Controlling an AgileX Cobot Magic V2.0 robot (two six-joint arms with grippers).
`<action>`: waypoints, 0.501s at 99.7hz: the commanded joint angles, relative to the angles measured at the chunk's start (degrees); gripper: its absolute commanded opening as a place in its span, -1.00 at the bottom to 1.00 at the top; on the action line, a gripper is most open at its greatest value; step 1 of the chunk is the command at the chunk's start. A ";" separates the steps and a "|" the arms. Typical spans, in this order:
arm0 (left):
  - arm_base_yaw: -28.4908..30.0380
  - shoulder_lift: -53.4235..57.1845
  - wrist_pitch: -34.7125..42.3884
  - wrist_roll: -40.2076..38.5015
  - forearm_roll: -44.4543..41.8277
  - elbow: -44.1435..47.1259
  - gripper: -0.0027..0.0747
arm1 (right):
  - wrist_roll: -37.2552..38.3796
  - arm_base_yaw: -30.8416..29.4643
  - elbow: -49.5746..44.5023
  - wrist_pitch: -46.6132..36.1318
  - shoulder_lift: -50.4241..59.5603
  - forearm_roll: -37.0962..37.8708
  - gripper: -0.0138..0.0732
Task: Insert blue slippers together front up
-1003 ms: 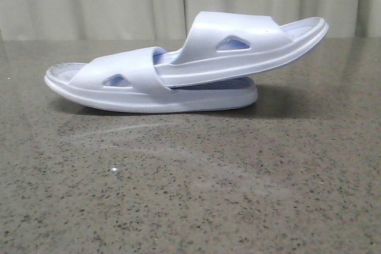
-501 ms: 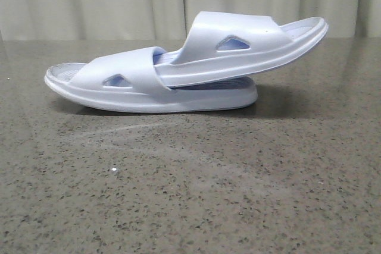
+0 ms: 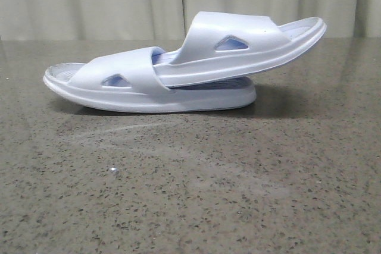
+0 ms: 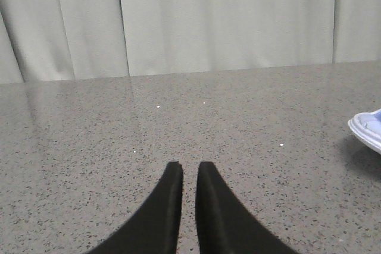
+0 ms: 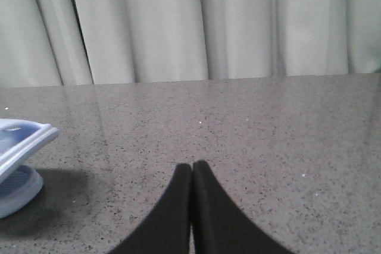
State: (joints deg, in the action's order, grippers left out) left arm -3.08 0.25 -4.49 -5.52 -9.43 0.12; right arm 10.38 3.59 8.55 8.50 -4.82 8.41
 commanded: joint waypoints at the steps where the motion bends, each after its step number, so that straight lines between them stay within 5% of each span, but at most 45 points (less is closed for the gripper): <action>1: -0.42 -0.10 4.96 -0.58 0.24 0.51 -0.89 | -0.95 -0.67 -0.90 -4.80 2.39 -1.40 -0.93; 50: -0.42 -0.10 4.49 -0.58 0.24 0.51 -0.89 | -4.94 -0.67 -10.30 -7.11 6.53 -4.57 -0.93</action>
State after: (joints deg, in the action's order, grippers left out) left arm -3.08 0.25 -4.49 -5.52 -9.43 0.12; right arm 6.44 3.30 -0.63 5.90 0.53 3.30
